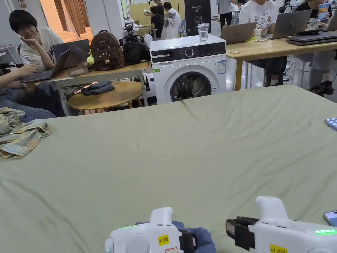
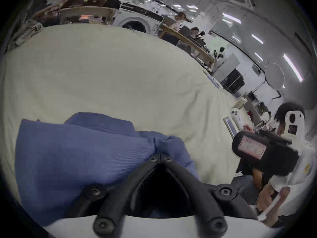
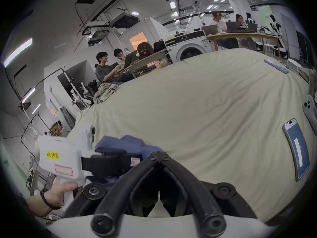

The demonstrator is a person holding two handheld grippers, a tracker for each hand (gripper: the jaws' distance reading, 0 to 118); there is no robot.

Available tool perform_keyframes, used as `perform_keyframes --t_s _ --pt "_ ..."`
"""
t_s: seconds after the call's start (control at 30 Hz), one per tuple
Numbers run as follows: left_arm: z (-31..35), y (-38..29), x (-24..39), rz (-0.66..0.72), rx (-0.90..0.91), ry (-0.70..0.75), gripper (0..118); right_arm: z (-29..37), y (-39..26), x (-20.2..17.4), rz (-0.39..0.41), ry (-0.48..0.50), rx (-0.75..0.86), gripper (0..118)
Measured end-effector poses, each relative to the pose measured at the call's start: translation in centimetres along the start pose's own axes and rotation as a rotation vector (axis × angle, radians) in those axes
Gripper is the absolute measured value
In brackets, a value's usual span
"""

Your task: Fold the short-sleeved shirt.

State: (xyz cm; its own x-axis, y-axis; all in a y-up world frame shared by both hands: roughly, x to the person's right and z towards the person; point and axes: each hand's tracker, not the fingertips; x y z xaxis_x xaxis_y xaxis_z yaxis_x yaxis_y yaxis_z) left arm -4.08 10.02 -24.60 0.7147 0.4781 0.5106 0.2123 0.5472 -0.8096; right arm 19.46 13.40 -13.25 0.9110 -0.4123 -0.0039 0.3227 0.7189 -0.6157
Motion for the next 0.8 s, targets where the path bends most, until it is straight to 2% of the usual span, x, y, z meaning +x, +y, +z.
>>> perform_keyframes --t_s 0.13,0.23,0.27,0.3,0.33,0.37,0.4,0.43,0.47,0.63,0.8 --pt "0.8 0.5 0.1 0.005 0.002 -0.006 0 -1.3 -0.8 -1.7 0.035 0.035 -0.073 0" --pt "2.8 1.2 -0.3 0.067 0.046 -0.093 11 -2.6 -0.7 -3.8 0.072 0.074 -0.114 0" --pt "4.2 1.5 -0.5 0.061 0.067 -0.141 24 -3.6 -0.4 -4.6 0.107 0.054 -0.157 0" --pt "5.8 1.8 -0.4 0.039 0.139 -0.04 33 -4.4 0.2 -5.4 0.15 -0.025 -0.183 0" --pt "7.0 2.0 -0.9 0.008 0.158 -0.057 47 -5.7 0.5 -5.7 0.176 -0.003 -0.225 0" --pt "8.6 2.1 -1.6 0.0 0.185 -0.084 71 -7.3 0.7 -5.7 0.201 -0.011 -0.256 0" --pt "10.3 2.0 -2.6 0.019 0.209 -0.107 85 -8.5 0.7 -5.9 0.217 -0.071 -0.3 0" --pt "11.5 1.8 -3.4 0.041 0.22 -0.11 92 -9.1 0.3 -6.0 0.24 -0.086 -0.315 0" --pt "12.9 1.4 -4.6 0.076 0.238 -0.11 92 -9.6 0.1 -6.2 0.281 -0.081 -0.33 0" --pt "14.3 -1.3 -10.7 0.206 0.157 -0.147 92 -9.4 0.2 -7.2 0.315 -0.113 -0.343 0" --pt "10.4 -4.1 -14.4 0.511 0.114 -0.337 92 -9.5 0.1 -7.0 0.299 -0.116 -0.347 0"
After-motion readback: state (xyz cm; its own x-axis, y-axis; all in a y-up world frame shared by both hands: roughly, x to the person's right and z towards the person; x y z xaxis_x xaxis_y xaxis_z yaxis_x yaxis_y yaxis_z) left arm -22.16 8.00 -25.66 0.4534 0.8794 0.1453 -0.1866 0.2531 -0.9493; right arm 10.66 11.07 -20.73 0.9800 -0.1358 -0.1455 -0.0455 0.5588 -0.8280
